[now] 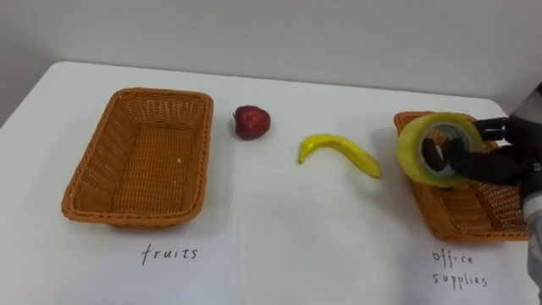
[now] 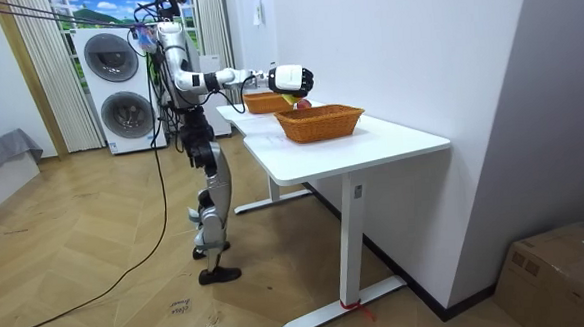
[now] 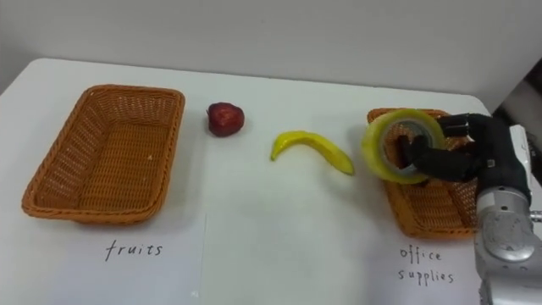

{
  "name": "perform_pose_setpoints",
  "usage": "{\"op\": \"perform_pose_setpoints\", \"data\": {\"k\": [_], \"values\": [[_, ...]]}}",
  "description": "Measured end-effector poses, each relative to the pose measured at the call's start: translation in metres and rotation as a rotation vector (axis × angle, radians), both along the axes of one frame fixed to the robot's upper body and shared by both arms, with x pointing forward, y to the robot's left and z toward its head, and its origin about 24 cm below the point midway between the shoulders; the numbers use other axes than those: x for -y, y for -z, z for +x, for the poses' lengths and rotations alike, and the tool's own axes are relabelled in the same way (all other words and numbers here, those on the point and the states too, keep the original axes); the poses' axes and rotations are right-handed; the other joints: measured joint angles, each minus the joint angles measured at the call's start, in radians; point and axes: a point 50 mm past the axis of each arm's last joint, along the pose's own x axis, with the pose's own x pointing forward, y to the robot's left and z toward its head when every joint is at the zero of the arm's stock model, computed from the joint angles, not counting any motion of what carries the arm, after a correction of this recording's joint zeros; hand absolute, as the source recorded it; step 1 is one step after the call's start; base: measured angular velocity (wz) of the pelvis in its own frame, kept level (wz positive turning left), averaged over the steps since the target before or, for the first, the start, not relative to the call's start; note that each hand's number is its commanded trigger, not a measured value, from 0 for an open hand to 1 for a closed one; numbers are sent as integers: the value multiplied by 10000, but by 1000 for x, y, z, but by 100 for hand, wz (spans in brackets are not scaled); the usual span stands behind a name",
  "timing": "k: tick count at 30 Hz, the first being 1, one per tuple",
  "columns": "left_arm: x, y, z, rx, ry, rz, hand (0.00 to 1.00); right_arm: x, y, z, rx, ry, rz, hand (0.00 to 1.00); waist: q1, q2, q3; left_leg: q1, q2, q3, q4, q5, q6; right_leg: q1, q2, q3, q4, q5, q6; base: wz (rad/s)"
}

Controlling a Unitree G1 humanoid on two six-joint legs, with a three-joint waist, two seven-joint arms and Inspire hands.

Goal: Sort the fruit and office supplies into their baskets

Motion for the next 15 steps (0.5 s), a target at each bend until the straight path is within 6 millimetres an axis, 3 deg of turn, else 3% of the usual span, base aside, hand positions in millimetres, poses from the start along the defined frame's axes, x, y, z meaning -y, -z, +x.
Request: {"op": "perform_pose_setpoints", "data": {"k": [15], "values": [[-6,-4,7,204,56,298,0,24,1,-12,-638,943,-1419,100,-18,-184,-43,-86,7,60,29,0,0,-156,-11,24,107,-1,-1,-1]]}}
